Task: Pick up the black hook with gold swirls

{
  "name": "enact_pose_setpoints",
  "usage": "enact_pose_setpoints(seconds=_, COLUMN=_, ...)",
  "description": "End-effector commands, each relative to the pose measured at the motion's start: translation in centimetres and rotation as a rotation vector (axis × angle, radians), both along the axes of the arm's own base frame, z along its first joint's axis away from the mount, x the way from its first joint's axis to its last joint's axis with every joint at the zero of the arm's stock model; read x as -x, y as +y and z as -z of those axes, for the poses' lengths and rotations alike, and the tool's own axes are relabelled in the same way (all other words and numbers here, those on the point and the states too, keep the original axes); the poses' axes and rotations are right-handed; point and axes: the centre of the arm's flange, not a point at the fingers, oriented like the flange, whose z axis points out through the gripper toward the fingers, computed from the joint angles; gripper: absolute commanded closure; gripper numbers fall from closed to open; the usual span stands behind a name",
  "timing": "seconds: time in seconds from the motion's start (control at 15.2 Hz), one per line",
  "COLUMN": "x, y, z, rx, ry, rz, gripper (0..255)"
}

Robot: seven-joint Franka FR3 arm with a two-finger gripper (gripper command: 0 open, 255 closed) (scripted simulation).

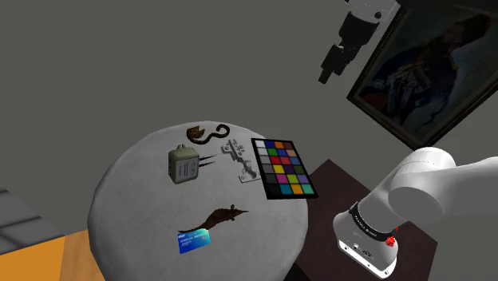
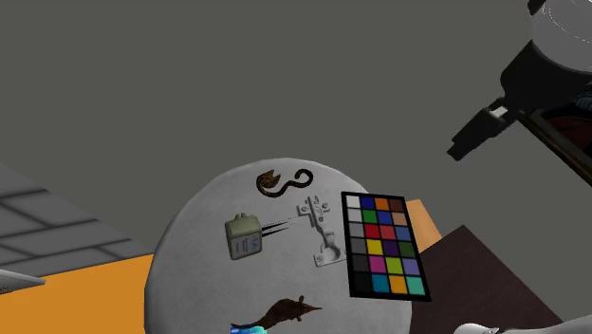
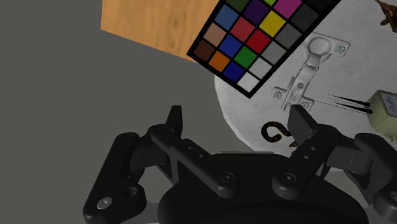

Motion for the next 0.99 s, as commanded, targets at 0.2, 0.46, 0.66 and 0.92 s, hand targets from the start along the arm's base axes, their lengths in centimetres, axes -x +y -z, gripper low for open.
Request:
enact_pose_setpoints(seconds=0.2, x=-2.9, y=0.3, z=2.6, rx=0.008, ry=-0.002, rz=-0.104, gripper=0)
enact_pose_setpoints(seconds=0.46, x=-6.6, y=1.1, z=6.1, rx=0.019, ry=-0.006, rz=-0.242, gripper=0)
enact_pose_setpoints(seconds=0.66, x=-9.4, y=2.0, z=8.7, rx=0.027, ry=-0.008, rz=-0.345, gripper=0)
enact_pose_setpoints(seconds=0.92, x=-12.9, y=3.6, z=12.1, rx=0.037, ry=-0.012, rz=-0.483, gripper=0)
